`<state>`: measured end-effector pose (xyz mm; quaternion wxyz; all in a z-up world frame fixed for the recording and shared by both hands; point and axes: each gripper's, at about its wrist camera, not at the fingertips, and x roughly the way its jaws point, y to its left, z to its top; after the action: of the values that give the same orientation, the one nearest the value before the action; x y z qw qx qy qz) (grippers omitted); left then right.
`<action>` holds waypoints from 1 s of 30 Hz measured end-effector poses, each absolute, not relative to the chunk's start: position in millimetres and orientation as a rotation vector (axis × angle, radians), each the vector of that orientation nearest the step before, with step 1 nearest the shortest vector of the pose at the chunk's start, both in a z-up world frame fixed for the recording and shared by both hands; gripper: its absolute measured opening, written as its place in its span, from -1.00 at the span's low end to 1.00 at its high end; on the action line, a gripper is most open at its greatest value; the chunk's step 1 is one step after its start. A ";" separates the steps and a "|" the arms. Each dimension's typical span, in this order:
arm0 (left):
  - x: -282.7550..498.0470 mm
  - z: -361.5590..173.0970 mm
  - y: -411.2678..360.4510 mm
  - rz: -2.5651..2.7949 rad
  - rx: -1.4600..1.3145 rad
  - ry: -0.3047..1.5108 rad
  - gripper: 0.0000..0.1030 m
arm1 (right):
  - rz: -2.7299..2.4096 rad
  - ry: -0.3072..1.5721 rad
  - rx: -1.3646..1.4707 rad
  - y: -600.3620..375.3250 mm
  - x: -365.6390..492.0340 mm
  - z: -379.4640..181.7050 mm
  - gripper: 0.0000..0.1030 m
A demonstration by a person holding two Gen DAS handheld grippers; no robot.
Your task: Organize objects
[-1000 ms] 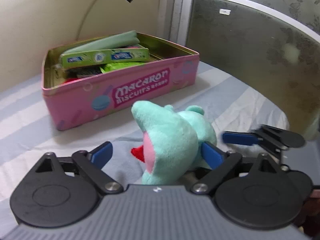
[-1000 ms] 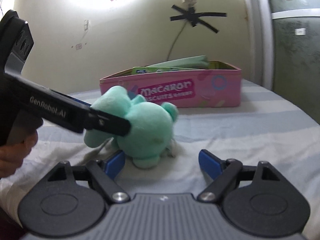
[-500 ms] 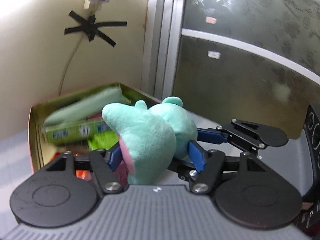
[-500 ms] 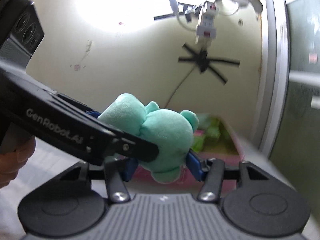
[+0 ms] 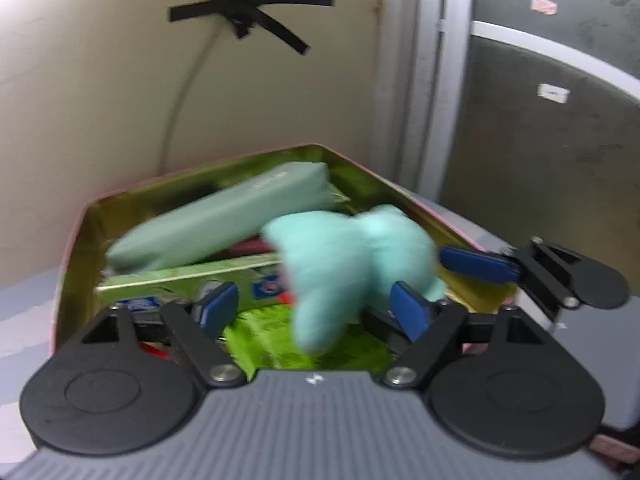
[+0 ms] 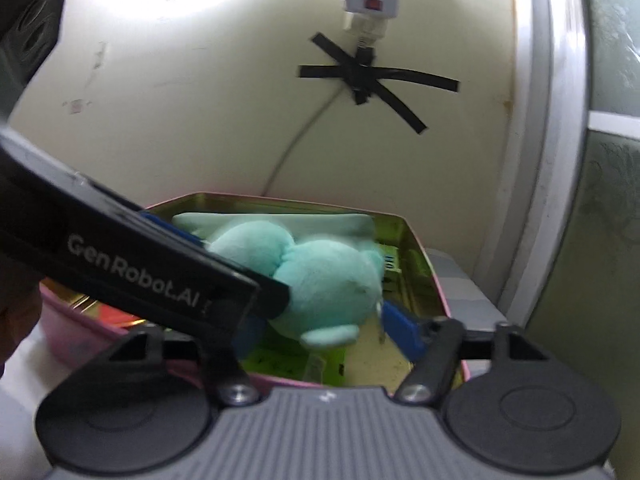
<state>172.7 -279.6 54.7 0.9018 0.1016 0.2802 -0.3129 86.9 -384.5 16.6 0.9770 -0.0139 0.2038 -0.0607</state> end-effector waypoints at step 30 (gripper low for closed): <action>50.0 47.9 -153.2 -0.426 0.187 0.543 0.88 | -0.083 0.325 0.271 -305.6 -91.0 22.9 0.58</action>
<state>50.0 -153.2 47.9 0.9368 0.0913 0.2658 -0.2084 -91.0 -305.6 22.9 0.9768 0.1346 0.1611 -0.0414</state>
